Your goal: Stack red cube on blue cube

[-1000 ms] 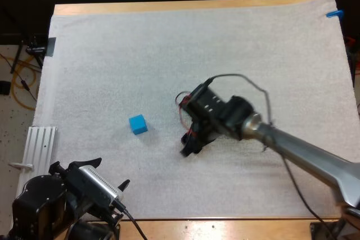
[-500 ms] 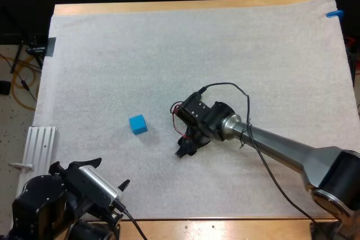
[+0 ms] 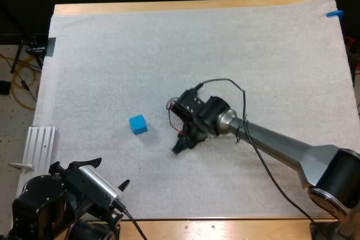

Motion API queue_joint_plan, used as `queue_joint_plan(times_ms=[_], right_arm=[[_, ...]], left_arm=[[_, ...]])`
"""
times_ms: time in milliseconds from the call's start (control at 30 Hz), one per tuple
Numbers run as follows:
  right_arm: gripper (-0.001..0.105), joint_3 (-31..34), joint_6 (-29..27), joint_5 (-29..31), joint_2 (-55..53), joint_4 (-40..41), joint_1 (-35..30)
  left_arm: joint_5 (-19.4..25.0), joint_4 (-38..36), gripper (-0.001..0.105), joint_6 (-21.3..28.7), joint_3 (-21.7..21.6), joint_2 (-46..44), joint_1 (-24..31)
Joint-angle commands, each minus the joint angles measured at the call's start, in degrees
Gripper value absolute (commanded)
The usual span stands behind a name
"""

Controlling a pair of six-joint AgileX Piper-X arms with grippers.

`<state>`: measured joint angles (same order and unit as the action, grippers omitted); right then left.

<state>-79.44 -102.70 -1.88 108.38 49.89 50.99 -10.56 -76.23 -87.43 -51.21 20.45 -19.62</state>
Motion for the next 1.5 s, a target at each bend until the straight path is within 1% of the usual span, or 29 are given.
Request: queue_joint_plan(times_ms=[0, 167, 233, 333, 567, 733, 833, 1000, 1100, 1133, 1467], right_arm=[[0.007, -3.0, -0.3, -0.5, -2.3, 1.5, -0.2], [0.007, -11.3, -0.4, -0.5, -4.3, 4.8, -0.2], [0.007, -15.4, -0.4, -1.0, -4.2, 6.4, 0.0], [0.007, -18.8, -0.5, -1.8, -4.1, 6.1, 0.6], [0.007, -22.4, -1.4, -1.8, -2.5, 3.5, 3.4], [0.007, -26.6, -1.8, -1.8, 2.6, 3.5, 4.6], [0.007, -29.0, -2.2, -3.1, 5.5, 4.0, 4.6], [0.007, -32.5, -2.2, -3.3, 10.1, 4.4, 4.6], [0.007, -34.5, -2.2, -4.4, 12.8, 4.4, 4.6], [0.007, -35.0, -1.8, -5.1, 13.5, 4.4, 4.6], [0.007, -35.3, -1.4, -5.7, 17.9, 3.7, 4.6]], left_arm=[[0.0, -0.2, 0.067, 0.3, -0.4, 0.0, -0.2], [0.0, -0.7, 0.067, 0.3, -0.4, 0.0, -0.2], [0.0, -2.1, 0.067, 0.3, -0.4, 0.0, -0.2], [0.0, -4.5, 0.067, 0.3, -0.4, 0.0, -0.2], [0.0, -5.9, 0.067, -0.7, -0.4, 0.0, -0.2], [0.0, -5.9, 0.067, -1.2, -0.4, 0.0, -0.2], [0.0, -5.9, 0.067, -1.2, -0.4, 0.0, -0.2], [0.0, -5.9, 0.067, -1.2, -0.4, 0.0, -0.2], [0.0, -5.9, 0.067, -1.2, -0.4, 0.0, -0.2], [0.0, -5.9, 0.067, -1.2, -0.4, 0.0, -0.2], [0.0, -5.9, 0.067, -1.2, -0.4, 0.0, -0.2]])
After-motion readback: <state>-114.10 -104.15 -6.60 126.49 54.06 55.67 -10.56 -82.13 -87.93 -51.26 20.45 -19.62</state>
